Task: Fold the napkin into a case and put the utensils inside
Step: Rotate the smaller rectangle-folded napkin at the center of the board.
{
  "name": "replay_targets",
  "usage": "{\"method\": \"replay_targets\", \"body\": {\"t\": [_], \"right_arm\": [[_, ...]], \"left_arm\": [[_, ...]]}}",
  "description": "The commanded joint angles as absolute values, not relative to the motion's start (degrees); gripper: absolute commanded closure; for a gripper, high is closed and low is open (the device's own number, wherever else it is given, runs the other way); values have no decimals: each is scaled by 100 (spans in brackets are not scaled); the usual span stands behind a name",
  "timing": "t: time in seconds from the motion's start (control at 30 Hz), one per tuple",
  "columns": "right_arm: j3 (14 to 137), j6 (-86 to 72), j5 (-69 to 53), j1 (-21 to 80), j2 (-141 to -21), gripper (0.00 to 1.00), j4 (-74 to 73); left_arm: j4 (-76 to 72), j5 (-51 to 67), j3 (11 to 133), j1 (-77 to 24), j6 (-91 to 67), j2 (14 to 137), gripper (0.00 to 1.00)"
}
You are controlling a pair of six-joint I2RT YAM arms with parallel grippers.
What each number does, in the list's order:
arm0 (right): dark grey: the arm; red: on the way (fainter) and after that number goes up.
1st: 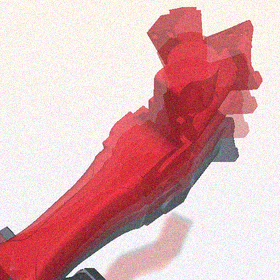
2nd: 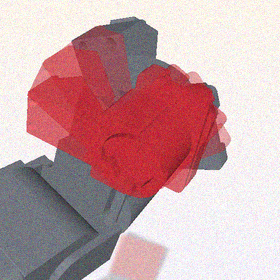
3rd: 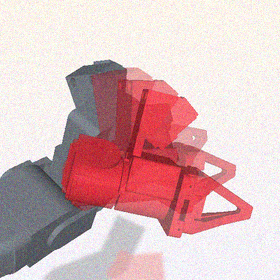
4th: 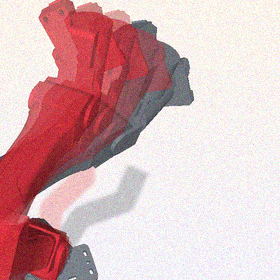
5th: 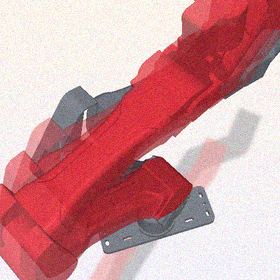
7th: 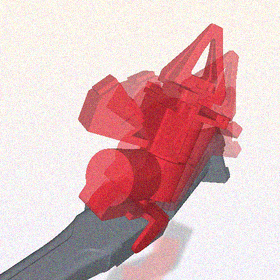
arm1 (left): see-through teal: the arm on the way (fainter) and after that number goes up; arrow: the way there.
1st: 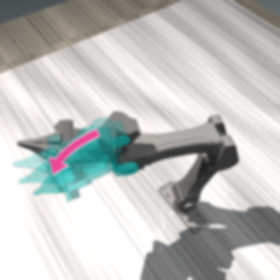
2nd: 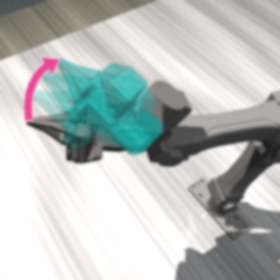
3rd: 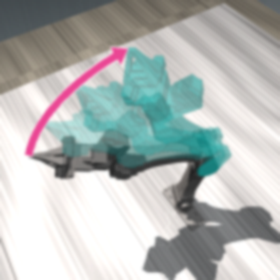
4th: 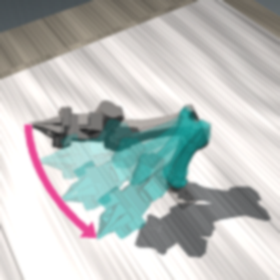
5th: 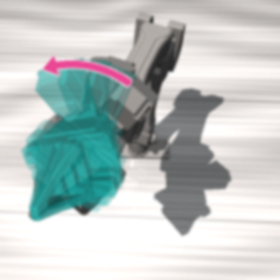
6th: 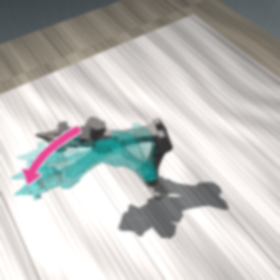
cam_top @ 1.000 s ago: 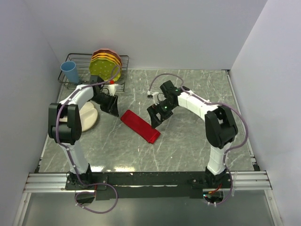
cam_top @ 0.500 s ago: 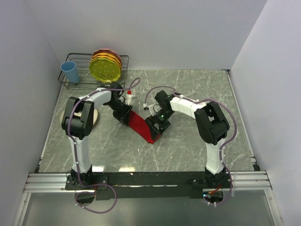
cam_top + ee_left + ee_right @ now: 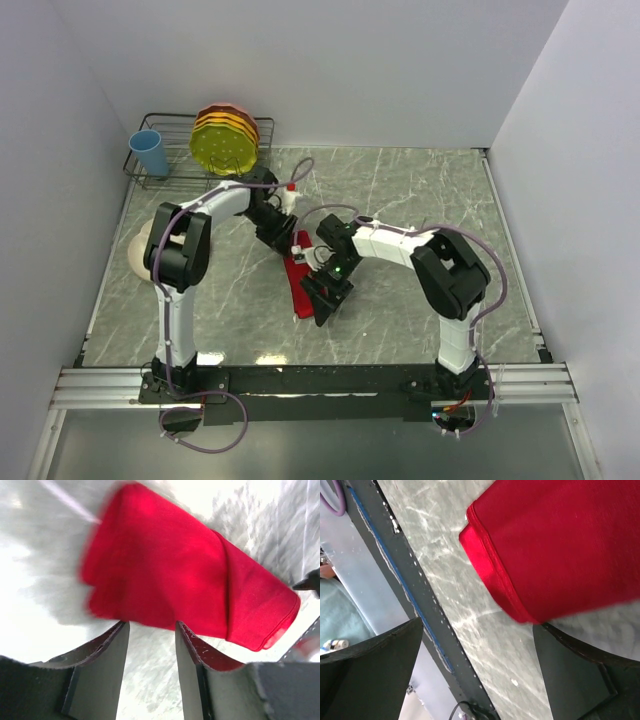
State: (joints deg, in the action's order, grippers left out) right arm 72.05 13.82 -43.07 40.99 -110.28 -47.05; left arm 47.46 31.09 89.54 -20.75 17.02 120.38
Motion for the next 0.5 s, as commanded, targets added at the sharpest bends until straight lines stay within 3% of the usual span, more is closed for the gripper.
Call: {"method": "replay_targets", "body": {"t": [0.0,0.47], "right_arm": [[7014,1363,-4298,3806,-10258,0,-4781],[7259,1020,-3437,2093,-9387,0,-4605]], "left_arm": [[4711,3253,9702,-1591,1477,11786,52],[4078,2435,10758,-1933,1600,12717,55]]}}
